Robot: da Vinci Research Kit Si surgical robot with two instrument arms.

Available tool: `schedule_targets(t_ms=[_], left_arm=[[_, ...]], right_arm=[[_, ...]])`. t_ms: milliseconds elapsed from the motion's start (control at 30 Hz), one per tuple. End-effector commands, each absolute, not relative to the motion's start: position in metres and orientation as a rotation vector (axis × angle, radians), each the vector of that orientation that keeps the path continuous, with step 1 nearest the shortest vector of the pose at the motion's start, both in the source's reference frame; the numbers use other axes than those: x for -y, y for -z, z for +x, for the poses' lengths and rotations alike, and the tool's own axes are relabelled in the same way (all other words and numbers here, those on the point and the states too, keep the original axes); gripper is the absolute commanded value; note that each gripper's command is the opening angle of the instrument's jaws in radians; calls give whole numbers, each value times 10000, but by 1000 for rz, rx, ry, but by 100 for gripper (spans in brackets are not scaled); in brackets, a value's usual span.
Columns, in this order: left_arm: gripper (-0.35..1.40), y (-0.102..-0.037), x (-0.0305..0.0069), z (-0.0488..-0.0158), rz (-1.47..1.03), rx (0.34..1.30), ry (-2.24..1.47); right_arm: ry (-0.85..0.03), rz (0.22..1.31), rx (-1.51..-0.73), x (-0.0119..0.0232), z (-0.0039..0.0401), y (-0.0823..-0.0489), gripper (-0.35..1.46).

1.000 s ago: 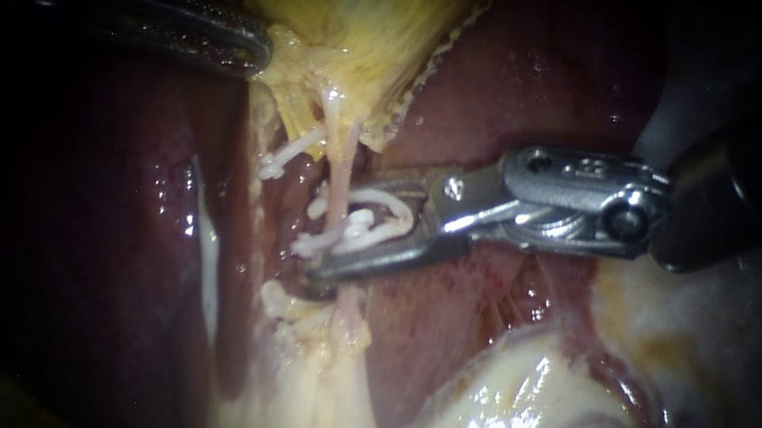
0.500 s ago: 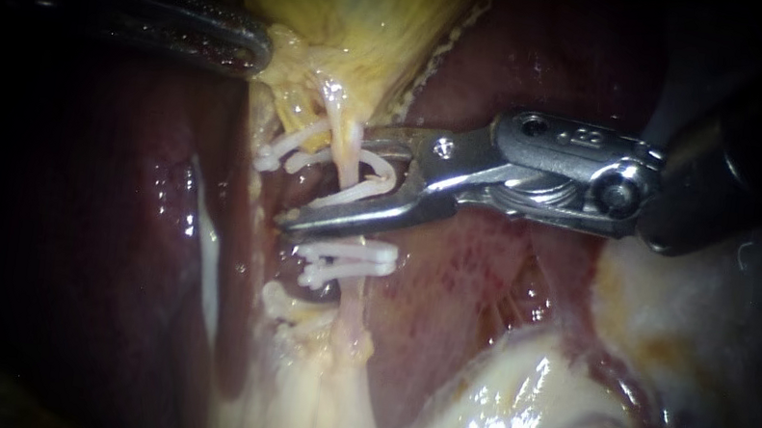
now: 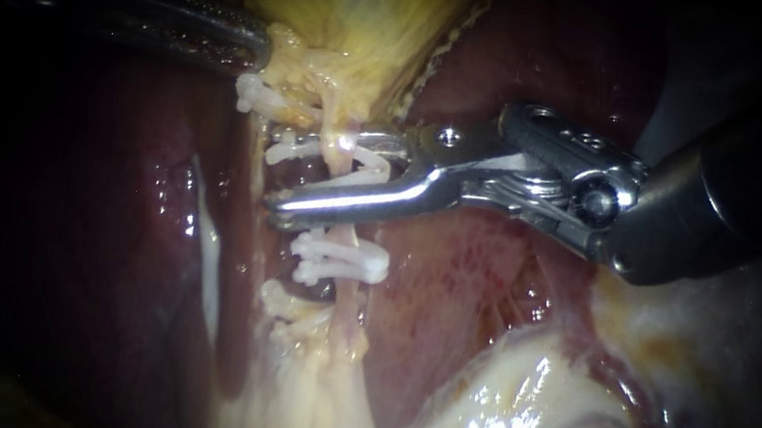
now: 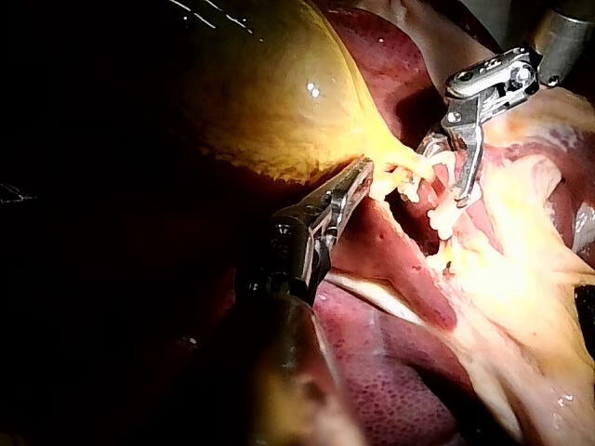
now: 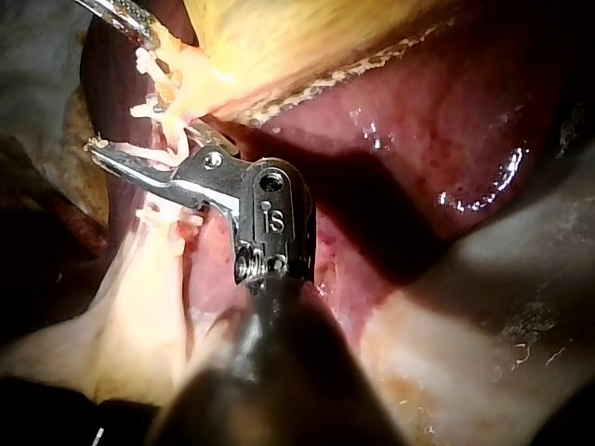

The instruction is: Clipping third clip right tube

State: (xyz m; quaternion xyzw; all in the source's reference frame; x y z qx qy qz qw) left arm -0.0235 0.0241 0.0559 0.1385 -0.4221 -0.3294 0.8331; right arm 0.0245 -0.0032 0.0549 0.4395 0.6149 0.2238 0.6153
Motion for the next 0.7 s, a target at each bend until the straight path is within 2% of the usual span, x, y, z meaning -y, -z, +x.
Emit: schedule_targets(t_ms=[33, 233, 300, 367, 700], left_arm=[[-35, -559, -241, -235, 294, 895, 698], [-35, -559, -241, -234, 294, 895, 698], [-35, -559, -241, -234, 294, 895, 698], [-35, -559, -241, -234, 294, 895, 698], [-35, -559, -241, -233, 296, 894, 703]], right_arm=[[-514, 1013, -1416, 31, 245, -550, 42], [-541, 1038, -1400, 32, 247, -551, 20], [-549, 1049, -1398, 32, 246, -550, -1], [-561, 1063, -1389, 33, 245, -549, -35], [-608, 1112, -1359, 31, 244, -551, -35]])
